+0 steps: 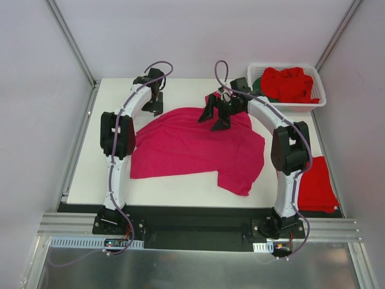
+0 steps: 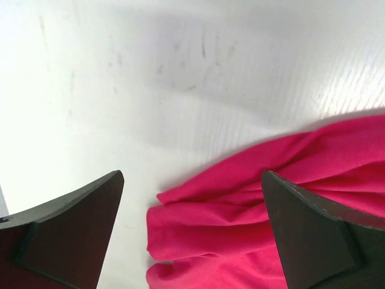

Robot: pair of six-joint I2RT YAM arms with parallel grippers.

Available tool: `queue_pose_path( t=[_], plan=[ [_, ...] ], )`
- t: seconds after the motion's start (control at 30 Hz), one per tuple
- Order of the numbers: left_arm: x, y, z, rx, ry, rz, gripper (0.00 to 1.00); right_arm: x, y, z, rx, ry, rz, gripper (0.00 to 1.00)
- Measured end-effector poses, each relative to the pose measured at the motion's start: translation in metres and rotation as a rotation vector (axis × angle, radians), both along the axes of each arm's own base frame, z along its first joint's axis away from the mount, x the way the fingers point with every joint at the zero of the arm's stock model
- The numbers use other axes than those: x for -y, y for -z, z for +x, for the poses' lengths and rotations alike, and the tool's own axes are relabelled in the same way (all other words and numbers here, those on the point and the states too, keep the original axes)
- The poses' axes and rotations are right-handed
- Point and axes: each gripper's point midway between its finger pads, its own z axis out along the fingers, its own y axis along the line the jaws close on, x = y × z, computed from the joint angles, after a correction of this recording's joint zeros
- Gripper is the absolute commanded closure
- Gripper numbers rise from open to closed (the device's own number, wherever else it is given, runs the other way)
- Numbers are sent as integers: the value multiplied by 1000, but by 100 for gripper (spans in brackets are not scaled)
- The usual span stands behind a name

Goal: Fold and stack the t-shirts

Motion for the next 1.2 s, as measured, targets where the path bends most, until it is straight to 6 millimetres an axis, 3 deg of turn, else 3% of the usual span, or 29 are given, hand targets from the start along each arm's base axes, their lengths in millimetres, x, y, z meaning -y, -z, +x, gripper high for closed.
queue_pose_path(
  t=[0.23, 0.57, 0.7, 0.9, 1.2],
  plan=[
    [-5, -2, -2, -3, 2, 26, 1, -8, 2, -5, 22, -30, -8, 4],
    [-1, 33, -36, -142, 30, -8, 1, -8, 2, -4, 28, -30, -6, 4],
    [-1, 32, -42, -154, 34, -13, 1, -8, 2, -3, 30, -30, -5, 4],
    [-17, 27, -41, -148, 17, 82, 1, -8, 1, -4, 29, -31, -3, 4],
    [-40, 23, -19, -121, 0, 256, 1, -8, 1, -4, 30, -32, -3, 4]
  ],
)
